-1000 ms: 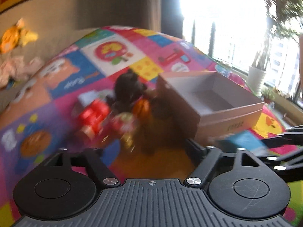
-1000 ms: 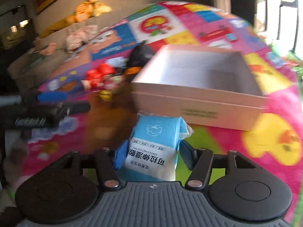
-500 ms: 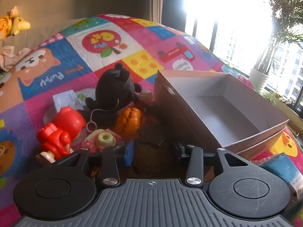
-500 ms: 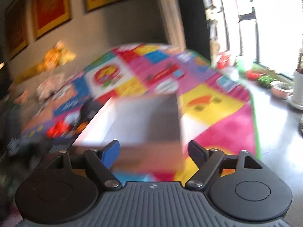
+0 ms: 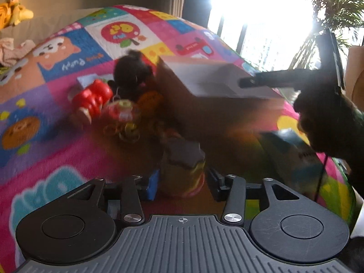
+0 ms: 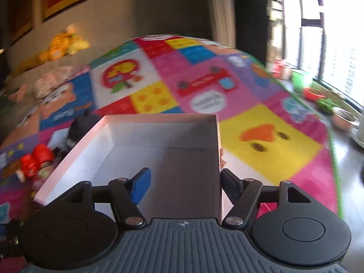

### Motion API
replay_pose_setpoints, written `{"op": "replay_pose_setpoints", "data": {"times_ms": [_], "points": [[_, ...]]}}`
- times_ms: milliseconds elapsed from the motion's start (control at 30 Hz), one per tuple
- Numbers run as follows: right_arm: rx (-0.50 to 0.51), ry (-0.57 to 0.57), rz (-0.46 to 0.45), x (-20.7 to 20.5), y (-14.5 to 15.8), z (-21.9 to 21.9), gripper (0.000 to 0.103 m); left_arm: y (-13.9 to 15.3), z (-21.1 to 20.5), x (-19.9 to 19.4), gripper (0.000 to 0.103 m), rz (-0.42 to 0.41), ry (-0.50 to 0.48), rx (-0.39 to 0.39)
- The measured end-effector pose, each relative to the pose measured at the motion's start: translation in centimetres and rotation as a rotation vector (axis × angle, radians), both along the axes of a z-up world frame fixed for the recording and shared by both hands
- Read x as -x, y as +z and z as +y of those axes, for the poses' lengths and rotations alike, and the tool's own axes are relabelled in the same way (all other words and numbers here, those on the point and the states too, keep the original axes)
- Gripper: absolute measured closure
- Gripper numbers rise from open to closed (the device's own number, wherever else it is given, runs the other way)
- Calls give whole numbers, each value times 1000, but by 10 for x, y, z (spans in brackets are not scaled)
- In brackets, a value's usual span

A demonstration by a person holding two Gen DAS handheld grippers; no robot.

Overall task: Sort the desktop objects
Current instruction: 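Grasp the yellow cup toy with the left tool while the right tool holds the wipes pack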

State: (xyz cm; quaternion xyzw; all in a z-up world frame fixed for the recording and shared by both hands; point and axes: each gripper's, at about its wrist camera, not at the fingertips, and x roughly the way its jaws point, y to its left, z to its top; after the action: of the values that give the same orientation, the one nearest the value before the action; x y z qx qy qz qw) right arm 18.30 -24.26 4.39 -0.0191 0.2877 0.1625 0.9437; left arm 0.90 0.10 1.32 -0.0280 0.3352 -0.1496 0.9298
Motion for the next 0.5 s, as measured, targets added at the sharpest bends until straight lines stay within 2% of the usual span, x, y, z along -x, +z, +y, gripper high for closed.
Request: {"op": "replay_pose_setpoints", "data": {"times_ms": [133, 167, 233, 333, 433, 500], "points": [[38, 70, -45, 15, 7, 15, 33, 1, 1, 4, 34, 0, 27, -19], [28, 74, -54, 20, 13, 15, 32, 2, 1, 3, 33, 0, 32, -16], [-9, 78, -63, 39, 26, 7, 20, 2, -4, -2, 31, -4, 36, -21], [-52, 79, -23, 67, 34, -5, 17, 0, -17, -13, 31, -6, 55, -50], [-74, 87, 65, 92, 26, -10, 15, -5, -31, -17, 47, -23, 49, -98], [-49, 84, 109, 104, 16, -8, 15, -5, -36, -11, 54, -43, 24, -137]]}}
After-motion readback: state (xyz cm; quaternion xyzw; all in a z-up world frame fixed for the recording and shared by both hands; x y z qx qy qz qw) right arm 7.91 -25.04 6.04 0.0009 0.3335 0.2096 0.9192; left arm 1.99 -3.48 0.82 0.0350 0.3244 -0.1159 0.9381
